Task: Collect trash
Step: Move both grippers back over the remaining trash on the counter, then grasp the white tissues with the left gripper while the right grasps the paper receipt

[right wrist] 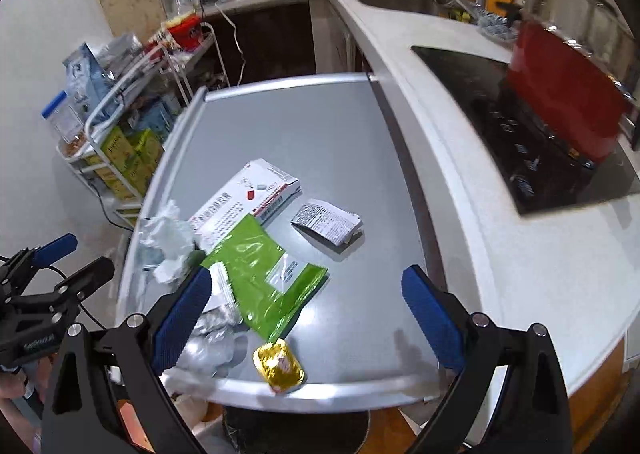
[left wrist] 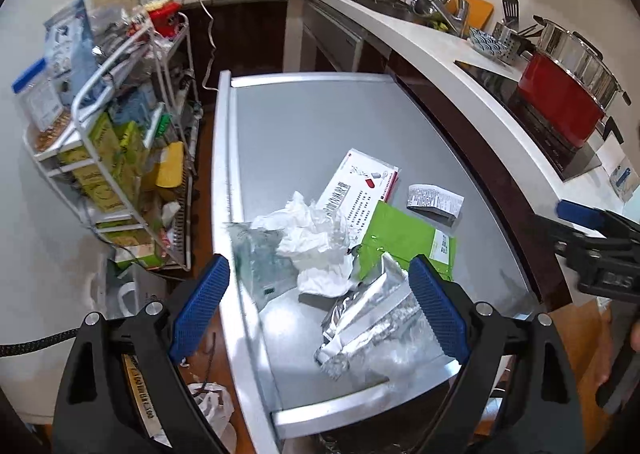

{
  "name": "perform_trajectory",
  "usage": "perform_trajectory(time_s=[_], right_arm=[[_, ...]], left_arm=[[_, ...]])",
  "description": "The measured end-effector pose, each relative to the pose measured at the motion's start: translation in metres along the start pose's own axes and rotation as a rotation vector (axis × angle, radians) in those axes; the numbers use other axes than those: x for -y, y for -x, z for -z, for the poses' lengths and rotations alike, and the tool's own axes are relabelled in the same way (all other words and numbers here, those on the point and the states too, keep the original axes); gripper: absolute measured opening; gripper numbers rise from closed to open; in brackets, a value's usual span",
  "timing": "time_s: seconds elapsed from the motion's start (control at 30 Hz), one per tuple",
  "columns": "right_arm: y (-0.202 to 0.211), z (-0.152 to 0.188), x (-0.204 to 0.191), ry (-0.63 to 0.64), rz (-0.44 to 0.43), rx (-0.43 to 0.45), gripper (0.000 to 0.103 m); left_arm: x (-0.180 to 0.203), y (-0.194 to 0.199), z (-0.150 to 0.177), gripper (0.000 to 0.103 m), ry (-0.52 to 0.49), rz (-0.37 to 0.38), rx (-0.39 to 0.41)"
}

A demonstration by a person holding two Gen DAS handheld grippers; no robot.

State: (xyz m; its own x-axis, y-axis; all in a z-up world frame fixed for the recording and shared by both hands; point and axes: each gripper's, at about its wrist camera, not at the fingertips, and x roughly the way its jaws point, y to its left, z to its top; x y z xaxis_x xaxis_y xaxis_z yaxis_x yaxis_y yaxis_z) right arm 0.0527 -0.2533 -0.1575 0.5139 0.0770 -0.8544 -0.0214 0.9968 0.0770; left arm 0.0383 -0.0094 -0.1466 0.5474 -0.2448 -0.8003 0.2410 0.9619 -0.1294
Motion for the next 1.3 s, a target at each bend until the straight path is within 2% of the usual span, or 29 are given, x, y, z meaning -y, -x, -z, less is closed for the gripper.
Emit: perform_trajectory(time_s=[0.27,0.33,0.4,0.6,0.73,0.77,0.87,0.93,1.0,1.03,1.23,1.27,1.3], right_arm=[[-0.081,-0.03,0.0,0.093,0.048,-0.135,0.094],[-0.095,-0.032,-0.001,0.13,0.053,-0.165,0.086],[-0.108,-0.033,-0.001,0.16,0.056,-0.195,0.082],[-0.132,-0.036,-0.006,0.237,0.052,-0.241,0.08],[-0.148,-0.039,-0.007,0.256,0.029,-0.294,0.061],[-0.151,-0.04,-0.007,0.259,0.027,-0.302,0.06],[-0.154,-0.043,-0.005,0.261,0.012,-0.314,0.057],[-0.156,-0.045,-0.005,0.261,-0.008,-0.327,0.045],[-0.156,-0.044,-0.006,0.266,-0.019,-0.332,0.039],[-0.155,-0.043,-0.007,0.269,-0.019,-0.33,0.039],[-0.145,-0.039,-0.007,0.248,-0.04,-0.321,0.041],[-0.144,-0.035,-0.007,0.25,-0.04,-0.323,0.047],[-0.144,-0.036,-0.007,0.259,-0.034,-0.312,0.064]], left_arm=[[-0.008,-0.038,-0.011,0.092,0.019,0.067,-0.07],[-0.008,-0.045,-0.013,0.092,0.02,0.089,-0.086],[-0.007,-0.05,-0.012,0.092,0.007,0.09,-0.094],[-0.013,-0.072,-0.011,0.091,0.033,0.115,-0.146],[-0.018,-0.085,-0.014,0.068,0.05,0.147,-0.192],[-0.018,-0.088,-0.015,0.063,0.05,0.156,-0.202],[-0.02,-0.092,-0.016,0.054,0.058,0.179,-0.213],[-0.021,-0.094,-0.017,0.05,0.066,0.201,-0.221],[-0.022,-0.095,-0.018,0.043,0.07,0.217,-0.229],[-0.023,-0.095,-0.017,0.039,0.074,0.229,-0.233],[-0.029,-0.094,-0.018,0.038,0.104,0.247,-0.231],[-0.029,-0.094,-0.019,0.038,0.104,0.247,-0.231],[-0.03,-0.094,-0.02,0.038,0.101,0.243,-0.232]])
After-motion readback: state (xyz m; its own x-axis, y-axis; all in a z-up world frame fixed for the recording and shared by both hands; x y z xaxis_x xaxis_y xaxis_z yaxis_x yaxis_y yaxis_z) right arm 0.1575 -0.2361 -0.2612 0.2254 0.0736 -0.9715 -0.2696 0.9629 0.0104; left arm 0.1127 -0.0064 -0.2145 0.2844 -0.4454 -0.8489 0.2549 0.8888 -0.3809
